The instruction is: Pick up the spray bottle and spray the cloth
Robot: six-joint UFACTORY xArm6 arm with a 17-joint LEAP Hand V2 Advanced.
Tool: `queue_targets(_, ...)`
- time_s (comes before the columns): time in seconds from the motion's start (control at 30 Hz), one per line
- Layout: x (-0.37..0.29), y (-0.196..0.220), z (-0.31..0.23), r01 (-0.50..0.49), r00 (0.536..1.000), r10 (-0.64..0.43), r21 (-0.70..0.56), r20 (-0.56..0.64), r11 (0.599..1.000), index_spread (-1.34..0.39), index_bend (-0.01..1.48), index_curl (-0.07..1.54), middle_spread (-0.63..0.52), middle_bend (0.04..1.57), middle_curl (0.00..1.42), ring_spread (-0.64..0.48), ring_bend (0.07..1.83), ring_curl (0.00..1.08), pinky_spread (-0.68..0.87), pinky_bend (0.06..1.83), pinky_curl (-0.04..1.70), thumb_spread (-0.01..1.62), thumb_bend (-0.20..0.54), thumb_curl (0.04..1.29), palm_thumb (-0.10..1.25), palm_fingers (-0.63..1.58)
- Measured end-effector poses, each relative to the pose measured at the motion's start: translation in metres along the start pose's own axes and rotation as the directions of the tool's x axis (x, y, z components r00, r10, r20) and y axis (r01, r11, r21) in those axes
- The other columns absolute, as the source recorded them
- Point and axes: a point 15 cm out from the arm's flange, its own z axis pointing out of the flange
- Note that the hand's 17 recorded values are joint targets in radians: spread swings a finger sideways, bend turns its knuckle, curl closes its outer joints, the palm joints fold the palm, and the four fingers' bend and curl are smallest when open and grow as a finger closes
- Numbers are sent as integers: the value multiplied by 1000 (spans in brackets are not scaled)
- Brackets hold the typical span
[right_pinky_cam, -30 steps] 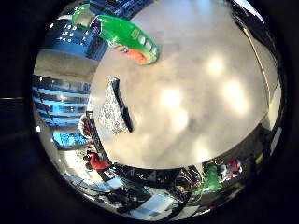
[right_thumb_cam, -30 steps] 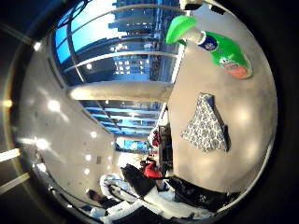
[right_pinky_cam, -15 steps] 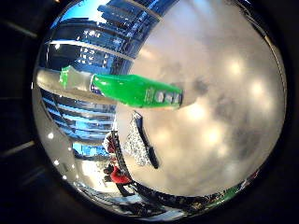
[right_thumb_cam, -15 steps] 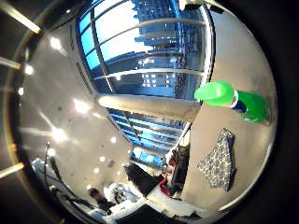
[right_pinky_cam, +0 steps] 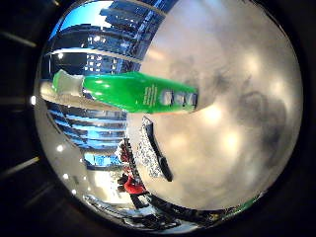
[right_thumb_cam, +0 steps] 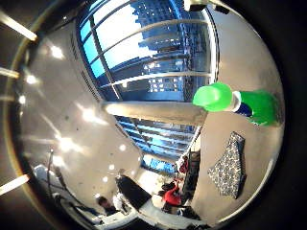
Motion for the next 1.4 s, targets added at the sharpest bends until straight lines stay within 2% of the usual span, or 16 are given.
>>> queue_targets(0.33,-5,5,30,0,1000,2,-83,31,997,-253,126,203,122,171,282,150,338,268,410,571,314,885,-34,287,326,-80)
queue_targets(0.9,8,6,53,-16,999,20,-114,33,993,-258,130,182,141,172,254,168,324,266,425,560,310,882,-33,290,323,-77)
queue_targets(1.4,11,-19,85,-7,1000,9,-156,12,988,-224,120,177,143,229,294,158,358,276,437,563,307,881,-28,296,362,6)
